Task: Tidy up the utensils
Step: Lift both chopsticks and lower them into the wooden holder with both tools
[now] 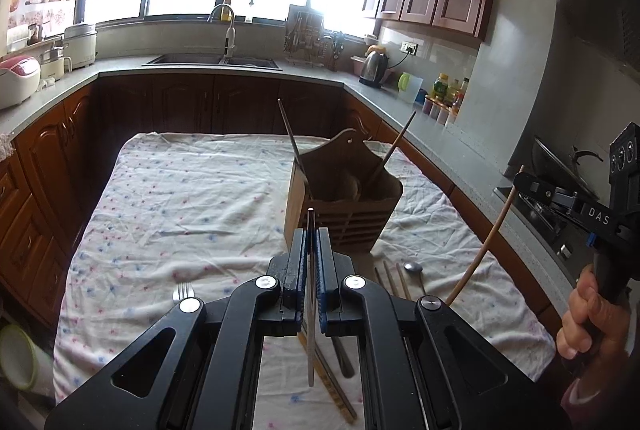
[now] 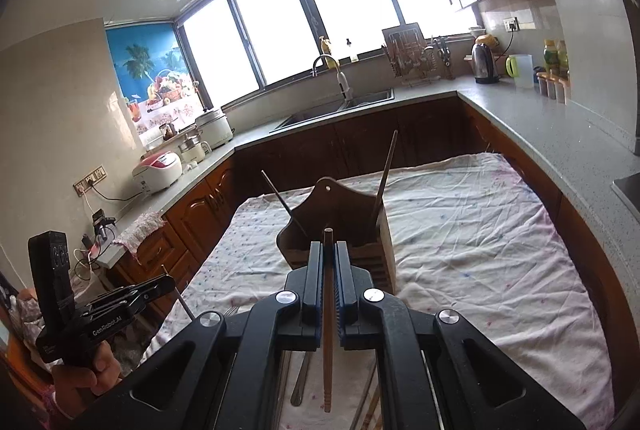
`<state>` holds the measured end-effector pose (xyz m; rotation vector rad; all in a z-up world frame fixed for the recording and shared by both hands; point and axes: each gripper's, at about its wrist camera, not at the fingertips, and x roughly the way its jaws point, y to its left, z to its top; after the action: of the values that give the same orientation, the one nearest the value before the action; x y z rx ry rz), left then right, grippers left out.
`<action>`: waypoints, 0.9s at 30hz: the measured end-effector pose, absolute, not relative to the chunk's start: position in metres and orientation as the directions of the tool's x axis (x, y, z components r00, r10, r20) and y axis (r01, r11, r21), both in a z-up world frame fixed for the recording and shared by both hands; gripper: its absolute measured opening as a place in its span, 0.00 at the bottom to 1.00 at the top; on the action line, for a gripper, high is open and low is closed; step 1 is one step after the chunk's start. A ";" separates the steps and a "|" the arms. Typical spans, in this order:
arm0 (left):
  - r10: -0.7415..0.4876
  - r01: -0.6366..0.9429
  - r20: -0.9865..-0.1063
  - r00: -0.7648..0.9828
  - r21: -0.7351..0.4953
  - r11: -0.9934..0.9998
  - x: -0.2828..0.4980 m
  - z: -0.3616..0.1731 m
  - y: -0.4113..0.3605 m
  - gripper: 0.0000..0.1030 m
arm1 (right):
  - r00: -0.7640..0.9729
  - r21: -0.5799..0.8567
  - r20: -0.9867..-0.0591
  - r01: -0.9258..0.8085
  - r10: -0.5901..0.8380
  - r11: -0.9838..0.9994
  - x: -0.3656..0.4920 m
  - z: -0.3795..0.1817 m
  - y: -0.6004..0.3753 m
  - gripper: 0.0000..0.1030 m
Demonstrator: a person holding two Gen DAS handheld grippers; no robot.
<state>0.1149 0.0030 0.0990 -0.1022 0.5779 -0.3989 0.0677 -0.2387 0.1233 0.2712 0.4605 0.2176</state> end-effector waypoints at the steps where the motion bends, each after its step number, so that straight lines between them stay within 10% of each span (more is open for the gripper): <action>1: -0.396 0.339 -0.506 0.766 -0.204 0.918 0.116 0.102 0.003 0.03 | 0.876 0.306 -0.403 -0.143 0.264 0.941 0.068 0.125 -0.239 0.05; 27: -0.380 0.339 -0.331 0.864 -0.175 0.924 0.204 0.191 -0.019 0.03 | 0.945 0.316 -0.262 -0.106 0.194 0.943 0.145 0.197 -0.271 0.05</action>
<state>0.2035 -0.0195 0.1909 -0.1129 0.3691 -0.3772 0.1453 -0.2705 0.1974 0.3040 0.2949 0.1556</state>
